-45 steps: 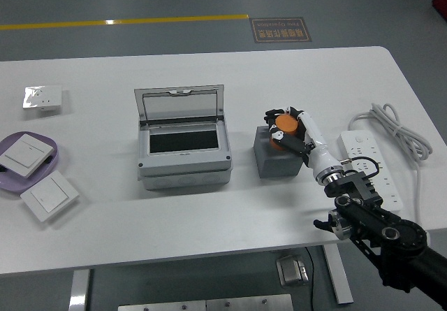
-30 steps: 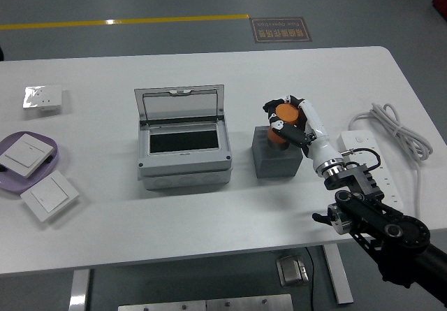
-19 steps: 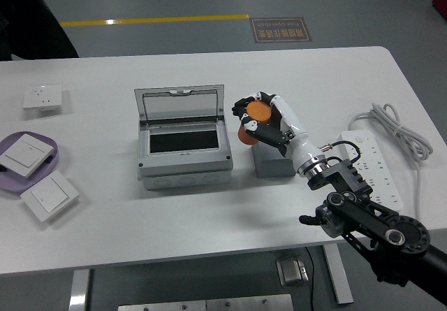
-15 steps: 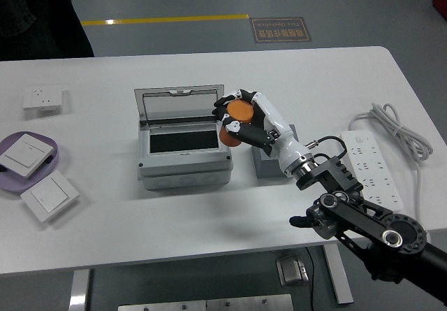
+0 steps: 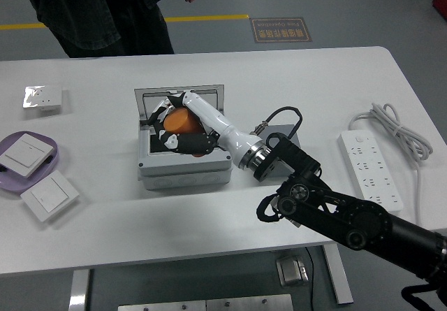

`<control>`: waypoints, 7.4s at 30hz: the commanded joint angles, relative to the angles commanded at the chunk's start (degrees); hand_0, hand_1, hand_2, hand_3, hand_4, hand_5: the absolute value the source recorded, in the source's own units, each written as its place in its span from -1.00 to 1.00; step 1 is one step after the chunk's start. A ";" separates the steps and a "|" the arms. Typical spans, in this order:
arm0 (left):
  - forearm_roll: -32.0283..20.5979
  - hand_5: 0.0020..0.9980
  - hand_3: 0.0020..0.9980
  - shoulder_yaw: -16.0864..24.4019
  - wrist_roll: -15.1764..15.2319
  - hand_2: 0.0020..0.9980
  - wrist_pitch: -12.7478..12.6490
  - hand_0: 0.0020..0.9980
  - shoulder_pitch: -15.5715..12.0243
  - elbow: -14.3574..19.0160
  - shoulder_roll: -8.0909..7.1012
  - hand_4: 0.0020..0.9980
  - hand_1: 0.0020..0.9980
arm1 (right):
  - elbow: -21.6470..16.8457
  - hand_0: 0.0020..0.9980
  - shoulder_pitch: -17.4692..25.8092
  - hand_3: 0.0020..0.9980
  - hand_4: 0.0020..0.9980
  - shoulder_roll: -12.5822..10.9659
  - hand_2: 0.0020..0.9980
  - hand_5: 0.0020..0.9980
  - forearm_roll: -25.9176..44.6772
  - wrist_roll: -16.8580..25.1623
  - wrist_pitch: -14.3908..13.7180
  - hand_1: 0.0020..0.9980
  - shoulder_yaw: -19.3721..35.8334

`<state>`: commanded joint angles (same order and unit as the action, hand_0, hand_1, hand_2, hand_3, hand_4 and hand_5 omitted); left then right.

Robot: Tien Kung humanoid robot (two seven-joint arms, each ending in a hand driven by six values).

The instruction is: Pick up the cylinder from the cube,place it in the box,flap close box

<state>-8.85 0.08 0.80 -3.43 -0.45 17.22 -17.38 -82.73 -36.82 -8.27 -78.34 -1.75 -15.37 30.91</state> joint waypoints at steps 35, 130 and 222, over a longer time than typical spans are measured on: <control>8.27 -0.38 0.28 2.96 -2.82 0.23 -0.25 0.23 -0.23 1.33 -1.74 0.47 0.26 | 19.78 0.69 -3.86 0.66 0.50 6.64 0.57 -0.07 -22.58 -6.40 -9.81 0.54 -6.13; 8.49 -0.55 0.27 3.01 -2.76 0.21 -0.54 0.23 2.03 1.08 -0.76 0.45 0.26 | 6.66 0.60 -9.30 0.44 0.48 -9.00 0.46 -0.04 16.25 3.70 -9.86 0.46 -19.64; 5.01 -0.52 0.27 0.66 -1.11 0.22 -0.34 0.23 1.39 0.96 -1.78 0.44 0.26 | 5.30 0.34 25.24 0.28 0.88 -11.98 0.20 -0.48 29.09 22.37 -9.89 0.30 37.65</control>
<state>-3.84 0.73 -0.31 -3.77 0.94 18.17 -19.16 -77.43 -11.58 -20.25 -49.25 20.62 -25.26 68.57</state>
